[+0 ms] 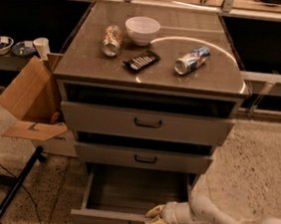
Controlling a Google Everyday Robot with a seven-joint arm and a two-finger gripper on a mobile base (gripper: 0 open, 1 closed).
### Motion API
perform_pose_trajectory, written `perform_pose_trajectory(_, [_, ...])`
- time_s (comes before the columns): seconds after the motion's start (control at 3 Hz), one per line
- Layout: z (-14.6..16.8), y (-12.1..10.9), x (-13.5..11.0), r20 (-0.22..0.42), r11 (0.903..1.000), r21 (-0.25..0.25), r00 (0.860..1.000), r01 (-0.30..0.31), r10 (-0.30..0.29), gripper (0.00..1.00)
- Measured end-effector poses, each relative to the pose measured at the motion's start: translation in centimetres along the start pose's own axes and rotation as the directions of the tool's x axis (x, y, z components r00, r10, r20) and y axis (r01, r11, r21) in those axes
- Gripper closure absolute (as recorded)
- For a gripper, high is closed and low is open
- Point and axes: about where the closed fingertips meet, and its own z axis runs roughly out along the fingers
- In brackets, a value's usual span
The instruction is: Close bottom drawer
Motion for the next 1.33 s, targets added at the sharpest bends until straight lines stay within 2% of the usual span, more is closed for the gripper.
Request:
perform_pose_trajectory(0.33, [0.8,-0.1,-0.5,0.02,0.9996,-0.012,0.999,-0.026,0.026,1.0])
perform_pose_trajectory(0.67, [0.0,-3.1,-0.6,0.027,0.9983,0.041,0.999,-0.04,0.039,1.0])
perform_pose_trajectory(1.0, [0.7,-4.1,-1.1,0.042,0.9954,0.059,0.996,-0.075,0.073,1.0])
perform_pose_trajectory(1.33, [-0.3,-7.1,-1.1,0.048,0.9878,0.123,0.995,-0.095,0.09,1.0])
